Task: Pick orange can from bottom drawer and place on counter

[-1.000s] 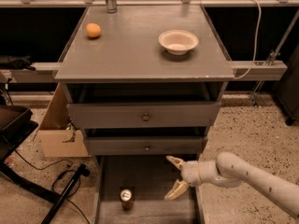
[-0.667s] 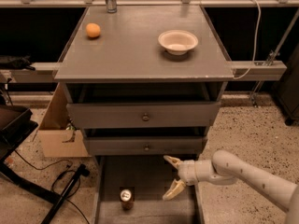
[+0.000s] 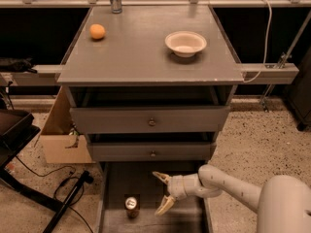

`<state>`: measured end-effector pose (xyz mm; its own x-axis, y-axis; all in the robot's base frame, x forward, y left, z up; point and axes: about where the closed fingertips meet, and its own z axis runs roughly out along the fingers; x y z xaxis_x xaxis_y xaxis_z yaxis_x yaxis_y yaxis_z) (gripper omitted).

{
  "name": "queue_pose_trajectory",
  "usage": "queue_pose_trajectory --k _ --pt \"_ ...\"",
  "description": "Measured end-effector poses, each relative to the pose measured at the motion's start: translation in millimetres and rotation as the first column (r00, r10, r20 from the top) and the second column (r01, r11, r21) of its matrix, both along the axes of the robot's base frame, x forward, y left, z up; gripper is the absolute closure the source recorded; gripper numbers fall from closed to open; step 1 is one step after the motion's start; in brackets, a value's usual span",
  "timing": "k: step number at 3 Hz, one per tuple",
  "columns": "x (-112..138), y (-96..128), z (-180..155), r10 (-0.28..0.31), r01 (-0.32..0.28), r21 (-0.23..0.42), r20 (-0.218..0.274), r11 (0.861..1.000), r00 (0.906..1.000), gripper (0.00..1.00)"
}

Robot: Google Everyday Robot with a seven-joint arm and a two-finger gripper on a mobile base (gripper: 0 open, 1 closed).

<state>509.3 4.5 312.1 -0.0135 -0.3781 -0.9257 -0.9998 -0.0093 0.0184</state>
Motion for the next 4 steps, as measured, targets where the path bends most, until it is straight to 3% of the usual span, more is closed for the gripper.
queue_pose_trajectory --k 2,4 --pt "0 59 -53 0.057 -0.060 0.094 0.031 0.994 0.9979 0.00" --pt "-8 96 -84 0.107 -0.112 0.159 0.040 0.981 0.9935 0.00"
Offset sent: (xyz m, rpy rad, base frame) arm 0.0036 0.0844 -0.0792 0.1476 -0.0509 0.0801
